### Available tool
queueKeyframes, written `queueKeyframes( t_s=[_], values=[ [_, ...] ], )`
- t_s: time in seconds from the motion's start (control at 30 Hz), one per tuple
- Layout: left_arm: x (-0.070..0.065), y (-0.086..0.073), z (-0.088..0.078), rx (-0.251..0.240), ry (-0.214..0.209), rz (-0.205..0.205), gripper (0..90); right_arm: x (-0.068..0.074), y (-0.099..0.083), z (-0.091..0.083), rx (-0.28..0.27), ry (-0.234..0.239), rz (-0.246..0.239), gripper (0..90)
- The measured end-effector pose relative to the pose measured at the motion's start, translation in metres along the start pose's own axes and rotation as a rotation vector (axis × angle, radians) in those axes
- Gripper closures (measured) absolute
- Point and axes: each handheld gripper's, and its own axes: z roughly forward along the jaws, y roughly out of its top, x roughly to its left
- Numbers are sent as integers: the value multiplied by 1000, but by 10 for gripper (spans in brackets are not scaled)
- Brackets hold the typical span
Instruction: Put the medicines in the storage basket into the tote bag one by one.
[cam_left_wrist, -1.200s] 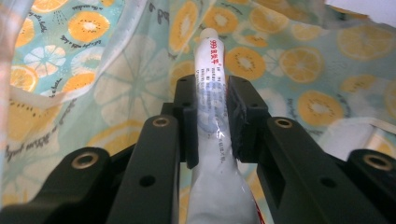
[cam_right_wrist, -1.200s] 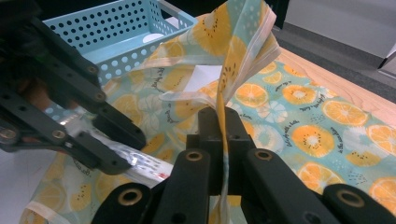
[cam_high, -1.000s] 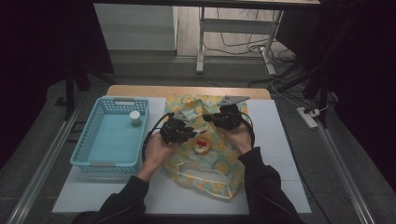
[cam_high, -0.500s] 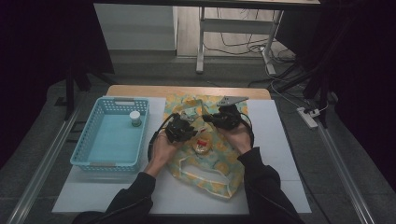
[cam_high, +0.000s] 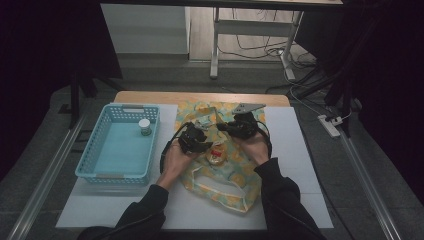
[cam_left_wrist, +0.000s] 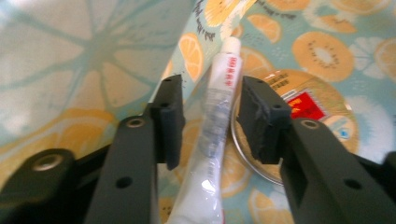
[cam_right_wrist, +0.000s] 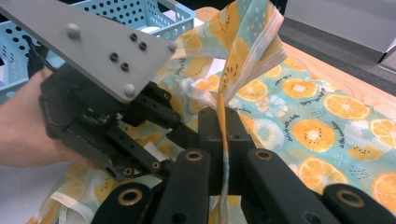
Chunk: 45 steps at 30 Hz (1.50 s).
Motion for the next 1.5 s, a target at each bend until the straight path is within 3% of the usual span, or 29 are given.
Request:
queueKeyframes(
  t_s=[0.23, 0.4, 0.67, 0.87, 1.07, 1.3, 1.5],
  values=[
    [-6, 3, -9, 16, -27, 22, 458, -1, -1, 0, 6, 1, 4, 895],
    [-5, 2, -21, 5, -77, 1, 333, -1, 0, -1, 4, -2, 4, 895],
    [-1, -8, -42, -14, -99, -33, 216, 0, 0, 0, 8, 1, 0, 895],
    [8, -15, -60, -49, -120, -81, 159, 0, -1, 1, 9, 0, 1, 895],
    [17, -20, -77, -69, -149, -91, 68, 0, -1, 1, 7, 2, 0, 895],
    [32, -33, -93, -99, -150, -90, 27, -1, -2, 1, 5, 5, 1, 894],
    [45, -43, -105, -108, -130, -123, 10, -1, -2, 2, 9, 6, 2, 895]
  ],
)
